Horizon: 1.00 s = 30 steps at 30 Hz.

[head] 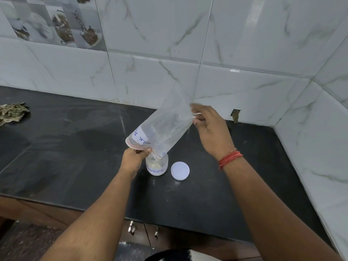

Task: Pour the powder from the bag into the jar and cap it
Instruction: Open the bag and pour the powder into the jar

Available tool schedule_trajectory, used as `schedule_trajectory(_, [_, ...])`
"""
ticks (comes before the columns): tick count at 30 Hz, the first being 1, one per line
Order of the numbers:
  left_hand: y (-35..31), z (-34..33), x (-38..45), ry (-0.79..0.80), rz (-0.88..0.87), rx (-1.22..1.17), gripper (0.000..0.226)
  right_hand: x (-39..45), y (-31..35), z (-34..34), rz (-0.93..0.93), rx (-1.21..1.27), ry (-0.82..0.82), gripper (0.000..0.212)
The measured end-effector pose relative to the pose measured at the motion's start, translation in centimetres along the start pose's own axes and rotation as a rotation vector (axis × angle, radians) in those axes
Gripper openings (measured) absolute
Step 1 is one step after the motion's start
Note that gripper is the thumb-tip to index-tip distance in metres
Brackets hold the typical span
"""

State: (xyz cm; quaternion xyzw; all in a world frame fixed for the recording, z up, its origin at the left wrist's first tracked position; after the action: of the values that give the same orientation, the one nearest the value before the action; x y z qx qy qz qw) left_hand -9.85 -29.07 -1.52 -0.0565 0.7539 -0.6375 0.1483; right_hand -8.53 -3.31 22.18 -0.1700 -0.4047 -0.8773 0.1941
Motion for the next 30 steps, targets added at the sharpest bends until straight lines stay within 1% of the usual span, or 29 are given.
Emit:
schedule_trajectory(1, [0.0, -0.1, 0.0, 0.004, 0.0, 0.0, 0.035, -0.1, 0.1, 0.1, 0.032, -0.011, -0.017, 0.036])
schedule_trajectory(2, [0.0, -0.1, 0.1, 0.009, 0.001, 0.001, 0.035, -0.1, 0.0, 0.1, 0.035, -0.007, -0.03, 0.036])
schedule_trajectory(4, [-0.1, -0.3, 0.1, 0.018, -0.001, 0.006, 0.034, 0.0, -0.5, 0.0, -0.008, 0.028, -0.024, 0.045])
schedule_trajectory(7, [-0.1, -0.5, 0.2, 0.013, 0.0, 0.017, 0.034, 0.0, -0.5, -0.5, 0.015, 0.029, 0.005, 0.049])
schedule_trajectory(10, [0.2, -0.5, 0.5, 0.015, 0.011, 0.018, 0.036, 0.0, -1.0, -0.5, -0.038, 0.066, 0.012, 0.063])
schedule_trajectory(13, [0.3, -0.5, 0.6, 0.011, 0.017, 0.015, 0.035, -0.3, -1.0, -1.5, -0.001, 0.026, 0.079, 0.059])
schedule_trajectory(16, [0.1, -0.9, 0.5, 0.024, 0.01, -0.001, 0.031, -0.4, -1.6, -0.7, -0.021, 0.076, 0.005, 0.064])
schedule_trajectory(19, [0.1, -0.8, 0.5, 0.025, 0.01, -0.003, 0.032, -0.4, -1.6, -1.0, 0.012, 0.004, 0.03, 0.051])
schedule_trajectory(21, [0.2, -0.7, 0.7, 0.017, 0.015, 0.009, 0.034, -0.4, -2.0, -0.4, 0.011, -0.001, -0.034, 0.056])
schedule_trajectory(22, [0.1, -0.7, 0.8, 0.022, 0.014, 0.006, 0.034, -0.3, -2.1, -0.3, -0.001, 0.006, -0.04, 0.059])
schedule_trajectory(24, [0.1, -0.8, 0.8, 0.028, 0.013, 0.001, 0.031, -0.2, -2.0, -1.0, -0.012, -0.012, 0.027, 0.052])
schedule_trajectory(25, [0.0, -0.9, 0.7, 0.029, 0.013, 0.001, 0.031, -0.2, -2.1, -1.0, -0.016, -0.017, 0.016, 0.048])
schedule_trajectory(26, [0.0, -1.0, 0.7, 0.033, 0.013, -0.002, 0.03, -0.3, -2.2, -0.5, -0.022, 0.001, -0.042, 0.048])
schedule_trajectory(27, [-0.1, -1.1, 0.7, 0.036, 0.011, -0.001, 0.03, -0.4, -2.4, 0.1, -0.034, 0.033, -0.103, 0.051])
schedule_trajectory(28, [-0.2, -1.1, 0.6, 0.037, 0.011, -0.002, 0.03, -0.3, -2.4, 0.2, -0.049, 0.057, -0.115, 0.054])
schedule_trajectory(30, [-0.3, -1.0, 0.5, 0.029, 0.009, 0.002, 0.03, -0.3, -2.4, -0.9, -0.082, 0.056, -0.02, 0.053])
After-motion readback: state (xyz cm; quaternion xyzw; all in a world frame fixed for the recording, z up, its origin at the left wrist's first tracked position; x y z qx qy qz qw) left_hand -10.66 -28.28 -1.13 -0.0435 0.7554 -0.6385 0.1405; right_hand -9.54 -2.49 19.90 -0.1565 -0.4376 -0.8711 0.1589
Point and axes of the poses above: each hand's wrist, its own x-axis towards the middle knuckle, its own z-axis out of the back of the hand, y = z × x, the point moved 10 cm from there along x, towards the middle knuckle, and after that the axes turned 1 degree about -x, right-handed, at the moved point
